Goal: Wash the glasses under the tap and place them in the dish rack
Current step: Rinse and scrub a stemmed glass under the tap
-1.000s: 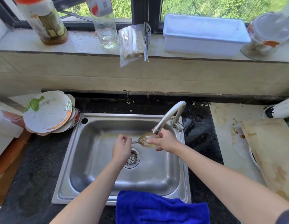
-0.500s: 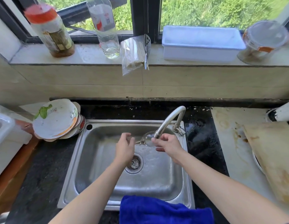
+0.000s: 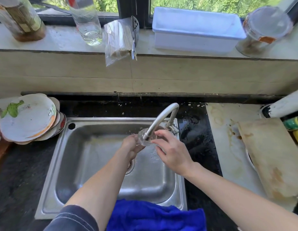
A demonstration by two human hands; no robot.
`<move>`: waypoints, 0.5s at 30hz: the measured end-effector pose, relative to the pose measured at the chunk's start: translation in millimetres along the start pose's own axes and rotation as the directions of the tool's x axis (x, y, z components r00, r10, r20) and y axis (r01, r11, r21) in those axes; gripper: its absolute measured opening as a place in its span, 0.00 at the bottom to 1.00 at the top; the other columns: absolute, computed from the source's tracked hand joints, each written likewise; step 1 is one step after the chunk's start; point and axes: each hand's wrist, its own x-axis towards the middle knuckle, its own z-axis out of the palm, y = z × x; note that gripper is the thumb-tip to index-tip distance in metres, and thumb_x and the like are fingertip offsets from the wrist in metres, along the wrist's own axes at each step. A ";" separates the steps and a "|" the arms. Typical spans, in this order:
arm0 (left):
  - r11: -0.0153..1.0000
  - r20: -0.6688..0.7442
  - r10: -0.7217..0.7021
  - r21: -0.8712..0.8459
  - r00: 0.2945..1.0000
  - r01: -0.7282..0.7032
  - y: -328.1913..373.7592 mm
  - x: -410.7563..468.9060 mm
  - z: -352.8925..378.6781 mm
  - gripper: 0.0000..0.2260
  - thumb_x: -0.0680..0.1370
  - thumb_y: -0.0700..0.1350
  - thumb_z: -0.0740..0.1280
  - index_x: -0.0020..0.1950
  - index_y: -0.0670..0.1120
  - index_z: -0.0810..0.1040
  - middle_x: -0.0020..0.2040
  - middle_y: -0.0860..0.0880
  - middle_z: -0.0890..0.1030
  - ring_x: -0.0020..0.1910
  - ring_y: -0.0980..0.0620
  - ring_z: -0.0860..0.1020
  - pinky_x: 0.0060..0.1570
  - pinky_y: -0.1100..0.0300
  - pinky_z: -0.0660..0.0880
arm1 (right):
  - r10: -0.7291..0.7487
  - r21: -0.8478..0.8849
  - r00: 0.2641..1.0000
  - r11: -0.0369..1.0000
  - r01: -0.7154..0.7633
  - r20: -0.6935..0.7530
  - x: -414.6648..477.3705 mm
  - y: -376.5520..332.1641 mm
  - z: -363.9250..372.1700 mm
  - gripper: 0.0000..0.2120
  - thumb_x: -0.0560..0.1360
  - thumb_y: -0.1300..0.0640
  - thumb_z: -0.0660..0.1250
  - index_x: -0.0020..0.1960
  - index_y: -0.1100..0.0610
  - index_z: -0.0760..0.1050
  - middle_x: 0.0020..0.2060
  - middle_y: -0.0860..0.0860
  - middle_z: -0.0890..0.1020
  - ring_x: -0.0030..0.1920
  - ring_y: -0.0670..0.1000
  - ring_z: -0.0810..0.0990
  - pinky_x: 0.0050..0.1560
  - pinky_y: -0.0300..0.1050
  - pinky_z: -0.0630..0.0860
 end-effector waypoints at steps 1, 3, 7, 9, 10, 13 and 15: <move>1.000 -0.018 0.029 -0.006 0.999 -0.029 2.5 0.5 1.1 0.12 0.79 0.31 0.58 0.60 0.38 0.74 0.50 0.38 0.80 0.46 0.41 0.80 0.42 0.49 0.81 | -0.022 -0.020 1.000 1.000 0.021 -0.021 -1.1 1.6 -0.6 0.11 0.74 0.61 0.64 0.54 0.58 0.80 0.57 0.53 0.77 0.54 0.52 0.79 0.38 0.48 0.82; 0.995 -0.064 0.099 0.026 0.993 -0.098 7.9 -1.7 3.6 0.06 0.80 0.34 0.59 0.52 0.39 0.76 0.48 0.37 0.80 0.43 0.41 0.79 0.45 0.46 0.79 | -0.023 -0.034 0.999 0.999 0.024 0.023 -0.2 3.3 1.9 0.14 0.74 0.59 0.62 0.57 0.58 0.79 0.57 0.52 0.78 0.53 0.53 0.79 0.38 0.49 0.81; 0.943 -0.114 0.287 0.207 0.951 -0.259 17.2 -10.0 9.5 0.06 0.81 0.36 0.60 0.50 0.39 0.77 0.39 0.43 0.78 0.34 0.50 0.76 0.30 0.62 0.76 | 0.044 -0.022 0.971 0.999 -0.040 0.236 15.2 -4.2 18.7 0.15 0.75 0.59 0.63 0.60 0.59 0.77 0.57 0.52 0.78 0.57 0.55 0.76 0.44 0.57 0.80; 0.924 -0.148 0.336 0.240 0.930 -0.296 22.6 -9.0 4.7 0.07 0.81 0.37 0.61 0.54 0.39 0.77 0.38 0.46 0.78 0.35 0.53 0.75 0.29 0.66 0.75 | 0.047 -0.027 0.961 0.999 -0.041 0.272 17.4 -10.4 19.9 0.15 0.76 0.58 0.62 0.61 0.58 0.77 0.56 0.52 0.78 0.57 0.55 0.75 0.48 0.56 0.78; 0.926 -0.175 0.340 0.235 0.924 -0.296 25.2 -7.0 -0.5 0.07 0.81 0.37 0.61 0.55 0.39 0.77 0.39 0.47 0.78 0.35 0.53 0.75 0.32 0.65 0.75 | 0.031 -0.014 0.962 0.999 -0.029 0.273 15.8 -11.9 17.6 0.15 0.76 0.57 0.62 0.61 0.58 0.77 0.56 0.52 0.79 0.57 0.55 0.76 0.48 0.55 0.78; 0.936 -0.199 0.316 0.224 0.928 -0.270 24.0 -4.4 -6.3 0.07 0.81 0.37 0.61 0.55 0.39 0.78 0.40 0.45 0.79 0.36 0.52 0.76 0.33 0.62 0.75 | 0.038 0.017 0.959 0.999 -0.044 0.282 18.0 -15.0 14.3 0.18 0.77 0.57 0.62 0.66 0.56 0.74 0.58 0.53 0.78 0.59 0.54 0.75 0.50 0.52 0.78; 0.947 -0.173 0.286 0.203 0.942 -0.250 17.8 -7.8 0.8 0.06 0.81 0.37 0.61 0.52 0.41 0.77 0.42 0.43 0.79 0.36 0.51 0.77 0.31 0.61 0.76 | 0.126 -0.038 0.947 0.992 -0.120 0.296 26.4 -23.6 17.0 0.20 0.78 0.55 0.60 0.70 0.52 0.71 0.64 0.53 0.73 0.62 0.54 0.72 0.50 0.52 0.78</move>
